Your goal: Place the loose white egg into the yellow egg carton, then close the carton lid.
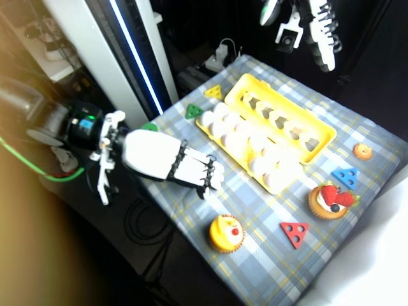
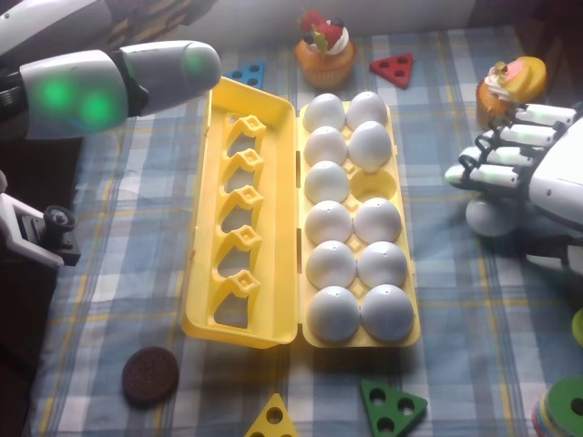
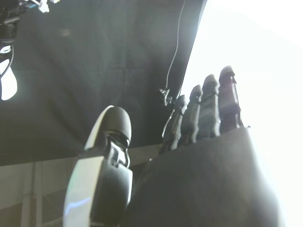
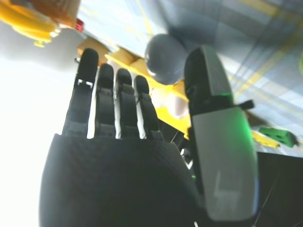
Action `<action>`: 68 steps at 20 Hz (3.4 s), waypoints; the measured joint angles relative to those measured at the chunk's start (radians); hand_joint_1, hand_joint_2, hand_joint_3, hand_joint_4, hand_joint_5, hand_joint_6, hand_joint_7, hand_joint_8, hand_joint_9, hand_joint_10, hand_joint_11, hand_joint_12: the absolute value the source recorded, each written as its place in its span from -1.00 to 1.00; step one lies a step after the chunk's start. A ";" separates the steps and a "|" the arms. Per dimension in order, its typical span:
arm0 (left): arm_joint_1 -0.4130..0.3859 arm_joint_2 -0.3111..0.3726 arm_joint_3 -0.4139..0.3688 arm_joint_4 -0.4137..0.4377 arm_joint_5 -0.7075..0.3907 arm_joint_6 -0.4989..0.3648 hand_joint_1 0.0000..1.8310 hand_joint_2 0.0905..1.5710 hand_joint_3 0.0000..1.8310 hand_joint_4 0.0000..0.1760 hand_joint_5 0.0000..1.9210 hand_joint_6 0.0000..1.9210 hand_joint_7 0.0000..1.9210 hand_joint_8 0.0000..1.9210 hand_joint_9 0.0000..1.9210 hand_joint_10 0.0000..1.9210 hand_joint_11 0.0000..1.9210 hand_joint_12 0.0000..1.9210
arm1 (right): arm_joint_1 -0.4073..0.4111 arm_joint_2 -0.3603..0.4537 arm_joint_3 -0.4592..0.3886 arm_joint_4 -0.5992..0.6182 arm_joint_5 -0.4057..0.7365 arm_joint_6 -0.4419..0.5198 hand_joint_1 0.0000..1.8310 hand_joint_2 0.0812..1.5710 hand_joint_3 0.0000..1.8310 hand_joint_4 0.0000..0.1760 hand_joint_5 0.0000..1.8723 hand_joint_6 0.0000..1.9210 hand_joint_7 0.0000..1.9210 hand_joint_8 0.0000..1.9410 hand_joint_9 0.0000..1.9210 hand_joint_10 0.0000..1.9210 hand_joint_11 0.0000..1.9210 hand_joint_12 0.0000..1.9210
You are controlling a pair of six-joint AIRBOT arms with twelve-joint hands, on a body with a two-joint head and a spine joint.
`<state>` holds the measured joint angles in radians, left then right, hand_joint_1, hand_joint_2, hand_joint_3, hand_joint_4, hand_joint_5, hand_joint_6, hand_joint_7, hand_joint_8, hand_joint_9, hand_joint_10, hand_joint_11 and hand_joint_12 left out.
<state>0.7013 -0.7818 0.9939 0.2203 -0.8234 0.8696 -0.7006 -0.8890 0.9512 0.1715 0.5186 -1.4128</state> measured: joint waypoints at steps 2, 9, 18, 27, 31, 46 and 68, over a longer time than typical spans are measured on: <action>0.002 0.000 0.000 0.000 0.000 0.000 -0.62 0.70 -1.00 -0.82 -1.00 -1.00 -1.00 -1.00 -1.00 -1.00 -1.00 -1.00 | 0.006 -0.018 0.014 0.011 -0.017 0.000 0.29 0.58 -1.00 -1.00 -0.34 0.40 -0.13 0.37 -0.18 0.43 -0.28 0.83; 0.021 0.004 0.000 -0.020 -0.014 0.000 -0.62 0.72 -1.00 -0.58 -1.00 -1.00 -1.00 -1.00 -1.00 -1.00 -1.00 -1.00 | 0.055 -0.030 0.020 0.003 -0.026 0.000 0.48 0.51 -1.00 -1.00 -0.27 0.25 -0.13 0.33 -0.11 0.56 -0.16 0.84; 0.027 0.013 0.000 -0.026 -0.022 0.002 -0.63 0.72 -1.00 -0.55 -0.95 -0.98 -1.00 -1.00 -1.00 -1.00 -1.00 -1.00 | 0.182 -0.069 0.024 -0.088 -0.010 0.001 0.19 0.68 -0.96 -1.00 -0.40 0.63 -0.33 0.75 -0.27 0.90 -0.24 0.99; 0.033 0.012 0.001 -0.028 -0.019 0.002 -0.70 0.72 -1.00 -0.45 -0.89 -0.98 -1.00 -1.00 -1.00 -1.00 -0.99 -1.00 | 0.274 -0.186 0.080 -0.161 -0.047 0.001 0.44 0.62 -1.00 -1.00 -0.38 0.56 -0.34 0.49 -0.30 0.71 -0.50 0.85; 0.033 0.011 0.001 -0.029 -0.019 0.002 -0.68 0.72 -1.00 -0.57 -0.85 -0.97 -1.00 -1.00 -1.00 -1.00 -1.00 -1.00 | 0.277 -0.209 0.096 -0.165 -0.082 0.001 0.18 0.61 -1.00 -1.00 -0.67 -0.20 -0.72 -0.41 -0.83 0.12 -0.98 0.88; 0.082 0.043 -0.023 -0.072 -0.069 -0.004 -0.65 0.75 -1.00 -0.59 -0.99 -1.00 -1.00 -1.00 -1.00 -1.00 -1.00 -0.66 | 0.256 -0.003 -0.056 -0.164 0.015 0.001 -0.55 0.74 -1.00 0.77 -1.00 -1.00 -1.00 -1.00 -1.00 -1.00 -1.00 -0.17; 0.249 -0.064 0.172 0.132 0.196 -0.584 -1.00 0.73 -1.00 -0.72 -1.00 -1.00 -1.00 -1.00 -0.77 -0.98 -1.00 0.29 | 0.002 0.274 -0.260 -0.169 0.304 0.000 -0.62 0.76 -1.00 -0.92 -1.00 -1.00 -1.00 -1.00 -1.00 -1.00 -1.00 -1.00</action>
<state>0.9504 -0.8459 1.1664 0.3519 -0.6270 0.2859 -0.6987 -0.6147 0.6914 0.0029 0.8227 -1.4124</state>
